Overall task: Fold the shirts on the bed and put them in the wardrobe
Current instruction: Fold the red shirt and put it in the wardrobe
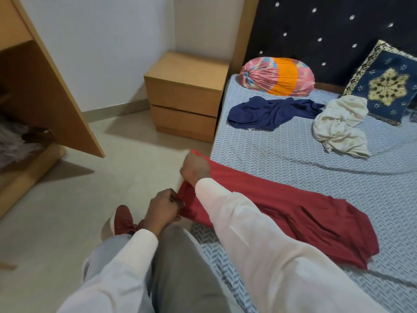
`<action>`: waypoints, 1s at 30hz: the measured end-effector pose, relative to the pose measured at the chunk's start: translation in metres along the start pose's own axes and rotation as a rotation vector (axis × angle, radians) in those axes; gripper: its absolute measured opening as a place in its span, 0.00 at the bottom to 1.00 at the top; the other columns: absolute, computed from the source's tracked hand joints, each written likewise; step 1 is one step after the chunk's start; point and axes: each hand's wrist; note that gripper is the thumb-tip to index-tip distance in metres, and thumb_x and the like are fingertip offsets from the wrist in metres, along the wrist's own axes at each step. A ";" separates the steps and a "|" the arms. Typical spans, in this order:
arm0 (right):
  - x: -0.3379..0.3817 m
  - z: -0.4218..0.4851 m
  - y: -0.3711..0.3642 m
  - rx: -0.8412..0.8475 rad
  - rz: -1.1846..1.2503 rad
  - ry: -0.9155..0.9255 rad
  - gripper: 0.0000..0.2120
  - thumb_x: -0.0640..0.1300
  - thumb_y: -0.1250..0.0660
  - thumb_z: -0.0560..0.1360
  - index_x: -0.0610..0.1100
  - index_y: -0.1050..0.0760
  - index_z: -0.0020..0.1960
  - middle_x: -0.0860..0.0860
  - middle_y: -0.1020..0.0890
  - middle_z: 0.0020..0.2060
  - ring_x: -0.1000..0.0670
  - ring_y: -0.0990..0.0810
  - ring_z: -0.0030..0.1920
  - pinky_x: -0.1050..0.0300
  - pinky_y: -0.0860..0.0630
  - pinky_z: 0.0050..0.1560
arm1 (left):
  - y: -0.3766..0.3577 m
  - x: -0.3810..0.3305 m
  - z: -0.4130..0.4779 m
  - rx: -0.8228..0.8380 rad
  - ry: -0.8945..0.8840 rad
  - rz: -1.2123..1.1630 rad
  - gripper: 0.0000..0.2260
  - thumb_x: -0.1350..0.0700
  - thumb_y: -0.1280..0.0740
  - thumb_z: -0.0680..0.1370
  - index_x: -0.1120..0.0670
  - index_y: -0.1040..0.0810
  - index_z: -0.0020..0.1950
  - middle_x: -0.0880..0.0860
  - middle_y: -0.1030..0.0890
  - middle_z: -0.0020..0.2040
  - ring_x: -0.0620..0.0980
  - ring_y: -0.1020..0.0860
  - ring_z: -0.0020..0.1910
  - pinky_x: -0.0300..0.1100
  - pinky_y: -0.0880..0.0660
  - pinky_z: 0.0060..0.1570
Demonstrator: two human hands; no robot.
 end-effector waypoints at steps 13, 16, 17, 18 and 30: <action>-0.147 -0.044 0.006 0.108 0.559 -0.028 0.37 0.34 0.33 0.70 0.42 0.41 0.77 0.46 0.38 0.71 0.44 0.25 0.60 0.57 0.23 0.45 | -0.069 -0.014 -0.053 0.106 -0.349 -0.004 0.17 0.56 0.22 0.67 0.47 0.20 0.54 0.48 0.25 0.44 0.42 0.27 0.36 0.28 0.29 0.42; -0.208 -0.068 0.012 0.065 0.815 -0.110 0.43 0.32 0.34 0.69 0.46 0.46 0.80 0.48 0.39 0.76 0.50 0.28 0.65 0.60 0.23 0.53 | -0.097 -0.008 -0.046 0.108 -0.379 0.187 0.29 0.45 0.25 0.67 0.44 0.26 0.67 0.47 0.29 0.54 0.44 0.26 0.50 0.38 0.26 0.57; -0.226 -0.075 0.012 0.056 0.897 -0.144 0.43 0.31 0.35 0.68 0.47 0.45 0.80 0.48 0.37 0.75 0.51 0.25 0.59 0.61 0.23 0.48 | -0.106 -0.005 -0.043 0.131 -0.387 0.298 0.33 0.42 0.27 0.67 0.43 0.30 0.71 0.48 0.31 0.58 0.47 0.27 0.56 0.44 0.28 0.62; -0.240 -0.082 0.013 0.044 0.940 -0.181 0.43 0.31 0.35 0.68 0.48 0.45 0.80 0.48 0.35 0.74 0.52 0.23 0.52 0.61 0.23 0.43 | -0.114 -0.002 -0.042 0.161 -0.386 0.424 0.36 0.41 0.28 0.67 0.43 0.34 0.74 0.50 0.33 0.62 0.50 0.30 0.61 0.47 0.30 0.65; -0.384 -0.138 0.058 -0.197 1.025 -0.502 0.36 0.28 0.41 0.69 0.48 0.35 0.76 0.52 0.21 0.59 0.57 0.27 0.33 0.67 0.31 0.30 | -0.202 0.011 -0.055 0.156 -0.753 0.866 0.31 0.57 0.24 0.65 0.41 0.26 0.66 0.54 0.21 0.50 0.56 0.23 0.42 0.50 0.23 0.38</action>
Point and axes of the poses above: each hand's wrist, its own z-axis towards the middle knuckle, its own y-axis out of the back of the hand, x = y × z
